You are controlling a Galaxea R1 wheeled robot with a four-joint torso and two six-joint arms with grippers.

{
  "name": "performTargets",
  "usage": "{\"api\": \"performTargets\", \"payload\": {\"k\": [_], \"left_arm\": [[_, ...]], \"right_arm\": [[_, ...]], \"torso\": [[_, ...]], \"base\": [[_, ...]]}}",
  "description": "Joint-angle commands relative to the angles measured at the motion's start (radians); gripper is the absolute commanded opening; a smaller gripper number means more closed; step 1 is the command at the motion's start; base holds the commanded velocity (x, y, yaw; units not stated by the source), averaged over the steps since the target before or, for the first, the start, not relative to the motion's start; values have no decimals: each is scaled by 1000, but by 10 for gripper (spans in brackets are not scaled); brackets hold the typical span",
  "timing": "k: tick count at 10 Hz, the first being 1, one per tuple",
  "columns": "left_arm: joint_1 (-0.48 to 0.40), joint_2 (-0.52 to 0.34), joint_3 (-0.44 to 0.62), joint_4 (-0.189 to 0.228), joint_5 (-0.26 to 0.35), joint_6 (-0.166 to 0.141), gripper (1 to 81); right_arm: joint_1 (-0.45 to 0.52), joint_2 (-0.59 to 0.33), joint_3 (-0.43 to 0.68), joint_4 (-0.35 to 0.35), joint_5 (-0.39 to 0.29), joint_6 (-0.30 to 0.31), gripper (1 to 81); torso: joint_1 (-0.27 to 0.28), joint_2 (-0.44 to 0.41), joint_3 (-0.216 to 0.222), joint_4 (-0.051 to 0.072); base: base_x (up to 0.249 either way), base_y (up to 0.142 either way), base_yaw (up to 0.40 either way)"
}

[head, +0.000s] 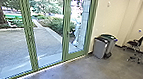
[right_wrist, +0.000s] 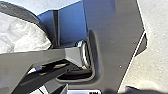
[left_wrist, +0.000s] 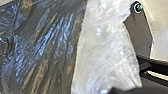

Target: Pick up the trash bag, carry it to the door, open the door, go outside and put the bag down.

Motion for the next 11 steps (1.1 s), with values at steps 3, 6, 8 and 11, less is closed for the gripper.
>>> {"api": "performTargets", "payload": {"k": [3,6,8,11], "left_arm": [[-57,1,3,2,64,2,10],[-57,1,3,2,64,4,10],[-58,0,3,-3,66,4,10],[-57,1,3,1,66,2,10]], "right_arm": [[36,2,3,-5,-52,-8,811],[36,2,3,-5,-52,-8,811],[40,4,3,-5,-54,-8,811],[40,4,1,-5,-54,-10,811]], "torso": [[0,0,0,0],[0,0,0,0],[0,0,0,0],[0,0,0,0]], "base": [[152,-74,0],[152,-44,0],[152,0,0],[152,0,0]]}}
